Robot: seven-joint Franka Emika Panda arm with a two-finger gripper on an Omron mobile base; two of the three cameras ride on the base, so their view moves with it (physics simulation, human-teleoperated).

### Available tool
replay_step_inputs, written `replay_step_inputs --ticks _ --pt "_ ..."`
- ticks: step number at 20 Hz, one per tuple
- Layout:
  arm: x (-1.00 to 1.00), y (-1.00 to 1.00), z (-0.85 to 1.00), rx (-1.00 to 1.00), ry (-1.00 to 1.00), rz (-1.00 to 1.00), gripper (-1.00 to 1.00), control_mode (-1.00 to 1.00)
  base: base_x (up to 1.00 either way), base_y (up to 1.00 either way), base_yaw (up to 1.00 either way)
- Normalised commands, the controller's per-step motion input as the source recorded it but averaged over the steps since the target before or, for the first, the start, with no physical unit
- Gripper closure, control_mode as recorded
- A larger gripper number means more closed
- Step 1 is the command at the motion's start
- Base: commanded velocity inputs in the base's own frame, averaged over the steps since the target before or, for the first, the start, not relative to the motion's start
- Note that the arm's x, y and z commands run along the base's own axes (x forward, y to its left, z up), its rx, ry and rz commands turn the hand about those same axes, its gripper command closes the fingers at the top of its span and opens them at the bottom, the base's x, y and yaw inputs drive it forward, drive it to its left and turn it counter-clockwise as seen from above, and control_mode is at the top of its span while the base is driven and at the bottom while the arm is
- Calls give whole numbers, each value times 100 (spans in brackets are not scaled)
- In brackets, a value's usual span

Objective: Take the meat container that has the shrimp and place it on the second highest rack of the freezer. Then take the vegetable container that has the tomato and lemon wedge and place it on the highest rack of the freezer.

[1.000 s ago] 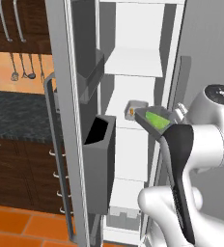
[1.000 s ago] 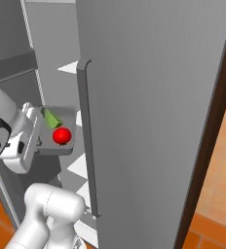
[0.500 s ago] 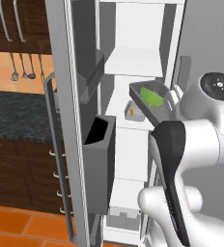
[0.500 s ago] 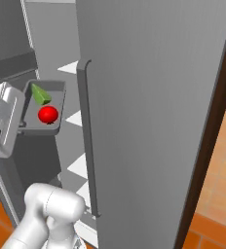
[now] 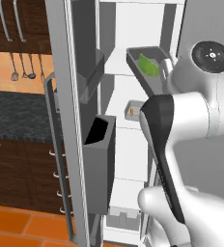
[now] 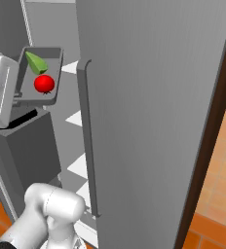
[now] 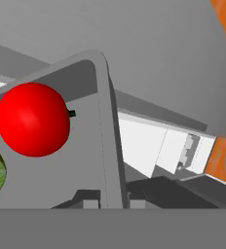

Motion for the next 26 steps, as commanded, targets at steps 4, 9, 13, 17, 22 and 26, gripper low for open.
replay_step_inputs --ticks 4,9,13,17,22,26 --pt "69 5 13 0 0 0 100 -100 0 0 0" --pt "72 7 7 0 0 0 100 -100 0 0 0" --pt "74 -3 0 0 0 0 100 -100 0 0 0" --pt "88 -12 0 0 0 0 100 -100 0 0 0" --pt "96 -23 0 0 0 0 100 -100 0 0 0" --pt "100 -25 0 0 0 0 100 -100 0 0 0"
